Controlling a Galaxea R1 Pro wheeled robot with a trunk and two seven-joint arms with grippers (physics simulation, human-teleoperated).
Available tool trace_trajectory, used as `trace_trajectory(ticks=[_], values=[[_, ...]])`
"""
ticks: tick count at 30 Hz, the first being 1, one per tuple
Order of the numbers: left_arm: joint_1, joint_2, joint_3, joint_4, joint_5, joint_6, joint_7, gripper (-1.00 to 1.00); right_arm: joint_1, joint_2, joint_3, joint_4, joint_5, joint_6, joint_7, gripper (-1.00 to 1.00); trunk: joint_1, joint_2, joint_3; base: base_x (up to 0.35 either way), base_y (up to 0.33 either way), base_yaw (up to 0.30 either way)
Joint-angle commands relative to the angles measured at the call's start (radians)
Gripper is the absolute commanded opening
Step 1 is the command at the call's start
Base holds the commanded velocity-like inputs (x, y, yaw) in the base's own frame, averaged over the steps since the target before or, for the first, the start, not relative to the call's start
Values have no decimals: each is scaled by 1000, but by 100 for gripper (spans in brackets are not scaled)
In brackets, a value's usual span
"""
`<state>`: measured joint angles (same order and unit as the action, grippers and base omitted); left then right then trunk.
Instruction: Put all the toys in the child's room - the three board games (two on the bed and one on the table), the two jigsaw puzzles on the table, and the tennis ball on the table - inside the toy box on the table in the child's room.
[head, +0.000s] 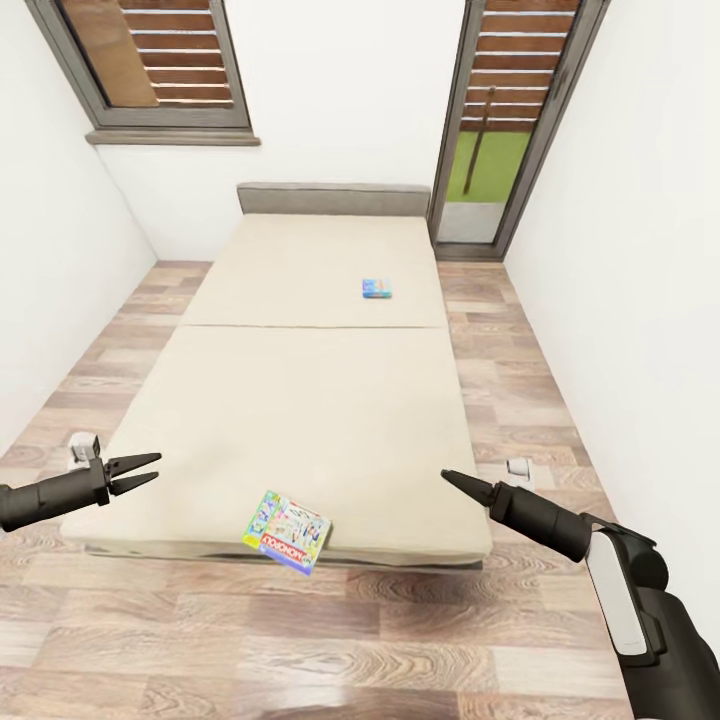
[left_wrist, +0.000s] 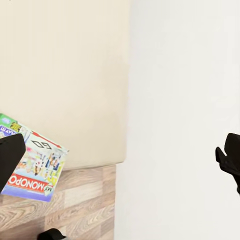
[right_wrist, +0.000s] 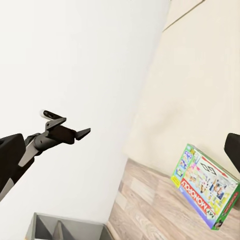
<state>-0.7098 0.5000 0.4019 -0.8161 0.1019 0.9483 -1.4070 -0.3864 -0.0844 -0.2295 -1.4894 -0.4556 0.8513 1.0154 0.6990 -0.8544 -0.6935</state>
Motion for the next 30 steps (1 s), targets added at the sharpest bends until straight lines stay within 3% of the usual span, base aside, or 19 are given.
trace_trajectory(ticks=[1, 12, 30], values=[[0, 0, 0, 0, 1, 10, -3, 100, -1, 0, -1, 0, -2, 5, 2, 100, 0, -1, 1, 0, 0, 0], [0, -14, 0, 0, 1, 10, -3, 100, -1, 0, -1, 0, -2, 5, 2, 100, 0, -1, 19, 0, 0, 0], [0, -15, 0, 0, 1, 10, -3, 100, -1, 0, -1, 0, -1, 5, 2, 100, 0, -1, 49, 0, 0, 0]])
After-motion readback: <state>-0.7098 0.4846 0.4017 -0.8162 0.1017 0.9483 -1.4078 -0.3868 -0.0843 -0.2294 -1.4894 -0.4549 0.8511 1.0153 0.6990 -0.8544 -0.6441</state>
